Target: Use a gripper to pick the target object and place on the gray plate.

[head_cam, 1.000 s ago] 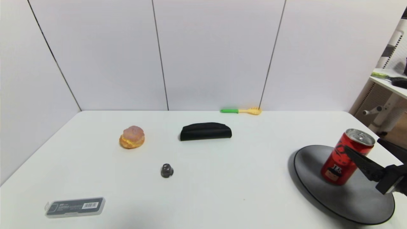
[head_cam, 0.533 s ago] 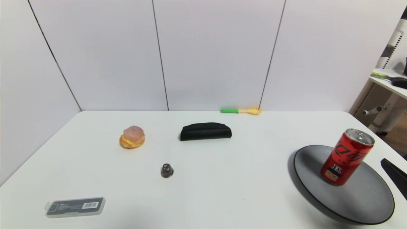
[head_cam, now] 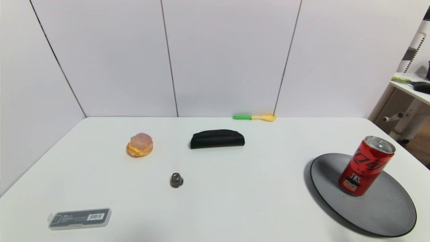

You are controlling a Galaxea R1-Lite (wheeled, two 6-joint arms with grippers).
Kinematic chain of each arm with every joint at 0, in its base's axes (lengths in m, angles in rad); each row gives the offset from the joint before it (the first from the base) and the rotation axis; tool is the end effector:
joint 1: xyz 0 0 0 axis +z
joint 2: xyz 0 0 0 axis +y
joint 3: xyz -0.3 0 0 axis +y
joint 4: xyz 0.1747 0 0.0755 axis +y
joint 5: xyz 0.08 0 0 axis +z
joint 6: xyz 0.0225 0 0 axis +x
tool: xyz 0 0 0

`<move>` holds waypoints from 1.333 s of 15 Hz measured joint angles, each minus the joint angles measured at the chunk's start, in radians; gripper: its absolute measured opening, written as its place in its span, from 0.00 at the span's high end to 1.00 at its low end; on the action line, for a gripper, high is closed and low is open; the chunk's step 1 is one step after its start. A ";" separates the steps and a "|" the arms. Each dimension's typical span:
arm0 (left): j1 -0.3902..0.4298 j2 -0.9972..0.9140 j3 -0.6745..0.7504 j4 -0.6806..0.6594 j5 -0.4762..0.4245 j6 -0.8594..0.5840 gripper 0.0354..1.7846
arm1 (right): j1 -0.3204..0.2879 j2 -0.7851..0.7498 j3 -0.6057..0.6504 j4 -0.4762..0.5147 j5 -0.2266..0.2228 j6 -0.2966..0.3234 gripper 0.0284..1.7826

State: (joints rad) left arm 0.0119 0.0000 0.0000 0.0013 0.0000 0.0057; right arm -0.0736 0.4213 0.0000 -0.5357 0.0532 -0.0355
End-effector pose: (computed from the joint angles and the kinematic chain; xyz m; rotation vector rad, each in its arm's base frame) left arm -0.0228 -0.0003 0.0754 0.0057 0.0013 0.0119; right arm 0.0184 -0.0002 0.1318 -0.0427 -0.1138 -0.0224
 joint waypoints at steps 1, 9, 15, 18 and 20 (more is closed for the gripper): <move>0.000 0.000 0.000 0.000 0.000 0.000 0.06 | 0.000 -0.043 0.000 0.042 -0.001 -0.001 0.05; 0.000 0.000 0.000 0.000 0.000 0.000 0.06 | 0.057 -0.240 0.000 0.208 -0.004 -0.018 0.05; 0.000 0.000 0.000 0.000 0.000 0.000 0.06 | 0.068 -0.405 0.000 0.538 -0.070 -0.003 0.05; 0.000 0.000 0.000 0.000 0.000 0.000 0.06 | 0.068 -0.418 0.000 0.541 -0.068 0.010 0.05; 0.000 0.000 0.000 0.000 0.000 0.000 0.06 | 0.067 -0.421 0.000 0.541 -0.068 0.011 0.05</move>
State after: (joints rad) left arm 0.0119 0.0000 0.0000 0.0017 0.0000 0.0062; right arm -0.0062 0.0004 0.0000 0.0051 -0.0149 -0.0249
